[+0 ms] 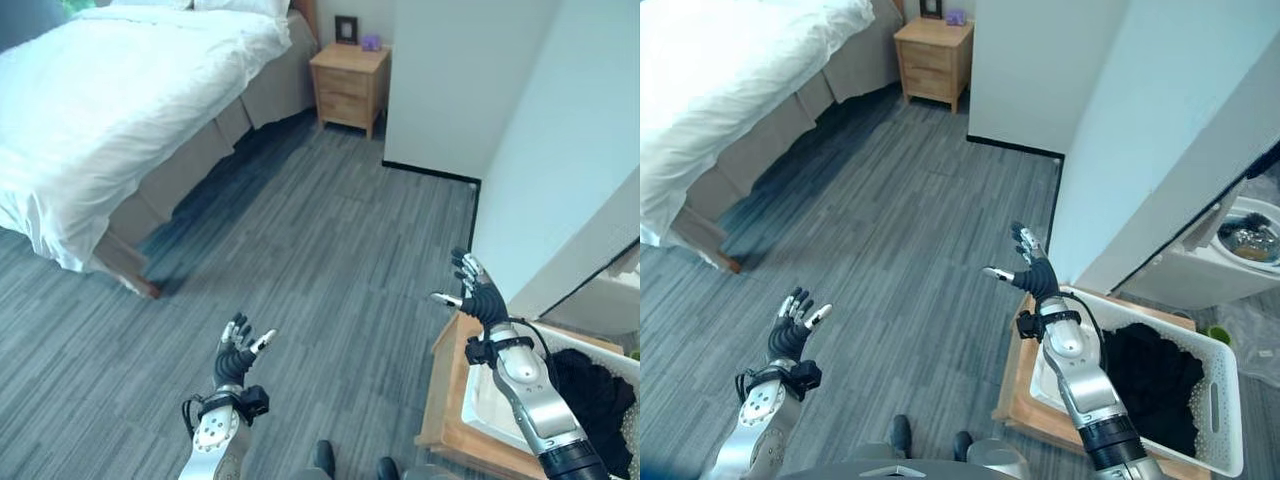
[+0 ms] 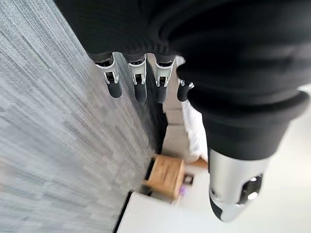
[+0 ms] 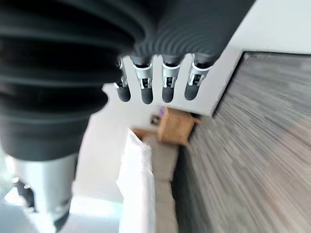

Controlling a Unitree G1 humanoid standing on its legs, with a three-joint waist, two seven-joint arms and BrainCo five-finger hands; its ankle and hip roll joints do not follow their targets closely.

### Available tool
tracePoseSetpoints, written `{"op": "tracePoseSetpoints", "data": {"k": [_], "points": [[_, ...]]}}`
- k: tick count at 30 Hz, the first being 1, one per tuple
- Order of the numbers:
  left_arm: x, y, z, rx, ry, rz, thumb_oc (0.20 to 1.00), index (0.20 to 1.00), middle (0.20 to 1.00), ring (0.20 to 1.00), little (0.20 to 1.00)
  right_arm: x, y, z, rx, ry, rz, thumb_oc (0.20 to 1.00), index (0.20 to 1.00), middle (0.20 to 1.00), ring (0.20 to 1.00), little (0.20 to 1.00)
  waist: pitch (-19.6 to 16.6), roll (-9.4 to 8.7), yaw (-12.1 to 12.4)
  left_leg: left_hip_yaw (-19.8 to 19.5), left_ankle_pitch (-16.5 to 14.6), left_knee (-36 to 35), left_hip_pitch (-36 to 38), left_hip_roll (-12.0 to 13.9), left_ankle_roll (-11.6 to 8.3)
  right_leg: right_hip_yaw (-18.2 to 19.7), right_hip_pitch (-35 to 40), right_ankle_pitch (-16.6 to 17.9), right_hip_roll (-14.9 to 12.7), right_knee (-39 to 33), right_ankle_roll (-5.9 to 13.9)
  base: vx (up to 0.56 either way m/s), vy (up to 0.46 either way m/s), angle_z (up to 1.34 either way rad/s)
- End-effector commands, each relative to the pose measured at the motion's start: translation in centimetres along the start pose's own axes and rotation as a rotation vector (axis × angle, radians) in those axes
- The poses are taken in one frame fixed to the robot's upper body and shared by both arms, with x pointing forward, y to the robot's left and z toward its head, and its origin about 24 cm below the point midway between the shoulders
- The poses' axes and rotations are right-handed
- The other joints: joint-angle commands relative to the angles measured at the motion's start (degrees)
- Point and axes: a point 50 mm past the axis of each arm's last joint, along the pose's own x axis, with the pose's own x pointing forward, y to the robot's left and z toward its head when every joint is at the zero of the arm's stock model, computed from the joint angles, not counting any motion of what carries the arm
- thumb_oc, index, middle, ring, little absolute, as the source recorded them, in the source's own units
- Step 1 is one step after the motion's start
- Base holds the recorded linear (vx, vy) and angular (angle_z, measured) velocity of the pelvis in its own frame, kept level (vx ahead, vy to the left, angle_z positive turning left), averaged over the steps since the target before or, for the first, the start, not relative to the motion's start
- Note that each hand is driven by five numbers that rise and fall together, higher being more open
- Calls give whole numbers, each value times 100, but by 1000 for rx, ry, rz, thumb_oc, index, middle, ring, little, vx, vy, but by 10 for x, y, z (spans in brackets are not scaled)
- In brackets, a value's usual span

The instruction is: Pick up bed clothes into laundry basket.

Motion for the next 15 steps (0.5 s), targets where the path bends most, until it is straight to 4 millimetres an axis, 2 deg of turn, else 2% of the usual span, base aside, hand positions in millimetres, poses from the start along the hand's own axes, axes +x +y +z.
{"op": "tracePoseSetpoints", "data": {"k": [1, 4, 7, 10, 12, 13, 15], "points": [[0, 14, 21, -10, -114, 19, 1000, 1000, 1000, 1000, 1000, 13, -1, 31, 34, -157, -15, 1000, 1000, 1000, 1000, 1000, -135, -17, -26, 96, -593, 991, 218, 514, 15, -739, 181, -193, -406, -408, 619, 126, -21, 70], [1, 11, 24, -5, -131, 8, 1000, 1000, 1000, 1000, 1000, 15, -4, 30, -4, -152, -14, 1000, 1000, 1000, 1000, 1000, -161, 1, -19, 336, -481, 878, 264, 682, -52, -1056, 244, -250, -498, -408, 662, 41, -12, 94], [2, 14, 28, 33, -144, 7, 1000, 1000, 1000, 1000, 1000, 19, -12, 35, -82, -160, -12, 1000, 1000, 1000, 1000, 1000, -242, 33, 65, 528, -26, 220, 414, 832, -142, -1528, 298, -253, -565, -408, 730, 122, 5, 75], [3, 16, 29, 50, -144, 15, 1000, 1000, 1000, 1000, 1000, 17, -17, 34, -93, -152, -24, 1000, 1000, 1000, 1000, 1000, -273, 41, 70, 513, 231, -37, 355, 895, -185, -1699, 330, -292, -572, -408, 733, 80, 30, 57], [3, 19, 30, 61, -148, 29, 1000, 1000, 1000, 1000, 1000, 14, -20, 31, -86, -143, -39, 1000, 1000, 1000, 1000, 1000, -250, 61, 49, 733, 449, -203, 231, 1087, -228, -1933, 408, -378, -592, -408, 705, 116, 69, 40], [3, 19, 30, 61, -148, 29, 1000, 1000, 1000, 1000, 1000, 14, -20, 31, -86, -143, -39, 1000, 1000, 1000, 1000, 1000, -252, 63, 44, 727, 459, -209, 229, 1089, -231, -1940, 409, -380, -587, -408, 701, 83, 53, 38], [3, 20, 31, 68, -148, 33, 1000, 1000, 1000, 1000, 1000, 12, -22, 30, -88, -140, -45, 1000, 1000, 1000, 1000, 1000, -242, 106, 13, 950, 600, -253, 197, 1206, -269, -2101, 490, -425, -606, -408, 687, 151, 114, 40]]}}
